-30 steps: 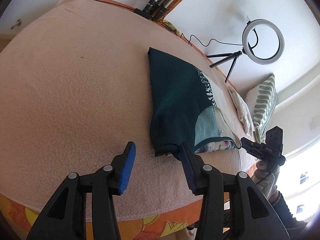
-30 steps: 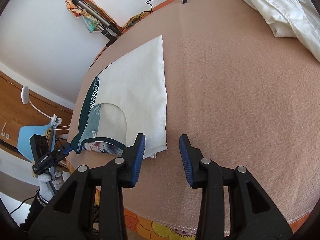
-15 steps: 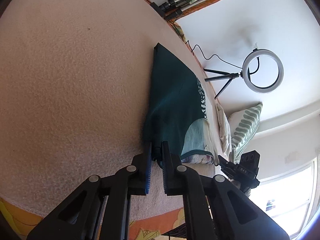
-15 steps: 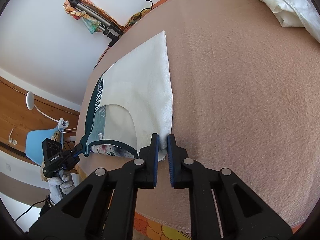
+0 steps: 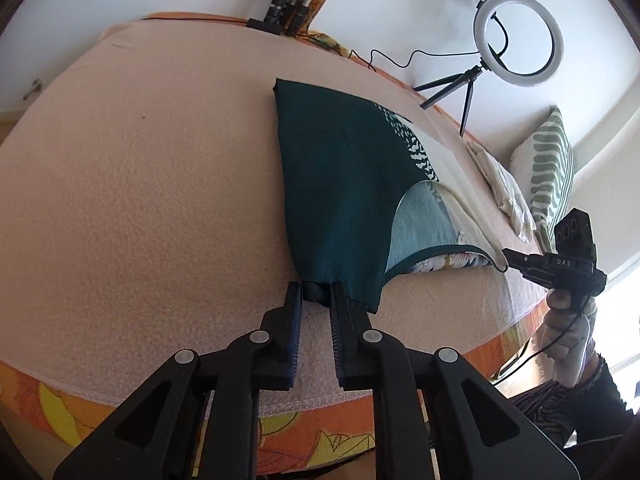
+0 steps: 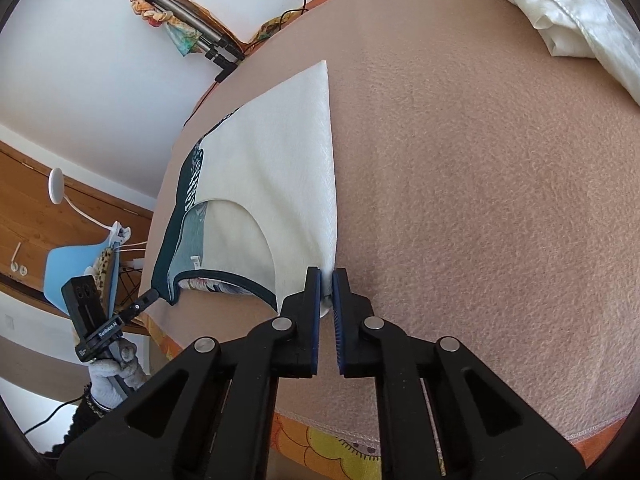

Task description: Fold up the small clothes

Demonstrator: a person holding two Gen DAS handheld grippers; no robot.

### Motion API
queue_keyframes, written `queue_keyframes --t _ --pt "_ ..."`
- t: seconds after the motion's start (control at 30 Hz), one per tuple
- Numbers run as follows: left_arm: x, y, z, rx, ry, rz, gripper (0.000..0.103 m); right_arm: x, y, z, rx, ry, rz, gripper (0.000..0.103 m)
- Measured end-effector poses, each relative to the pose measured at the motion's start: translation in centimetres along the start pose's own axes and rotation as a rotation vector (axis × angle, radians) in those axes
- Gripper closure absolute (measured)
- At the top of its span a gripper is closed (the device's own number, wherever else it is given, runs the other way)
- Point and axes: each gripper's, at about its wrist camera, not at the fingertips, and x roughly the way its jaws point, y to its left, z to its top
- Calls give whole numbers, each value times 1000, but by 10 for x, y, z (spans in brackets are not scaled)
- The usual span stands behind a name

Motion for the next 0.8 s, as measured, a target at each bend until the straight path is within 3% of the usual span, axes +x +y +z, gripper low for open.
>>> queue_keyframes --t 0.23,0.33,0.43,0.63,0.8 --pt "-25 -14 18 75 -116 -3 91 -20 27 6 -170 -95 -143 94" --pt "-18 -19 23 77 -112 -23 91 -27 36 15 -202 -131 -117 93" --pt "-6 -27 26 81 -80 -32 91 -28 49 29 -266 -170 -172 93" --pt "3 -67 53 125 -118 -43 91 -9 91 79 -301 -190 -79 93" --pt "27 -84 78 119 -116 -67 91 45 139 116 -363 -58 32 93"
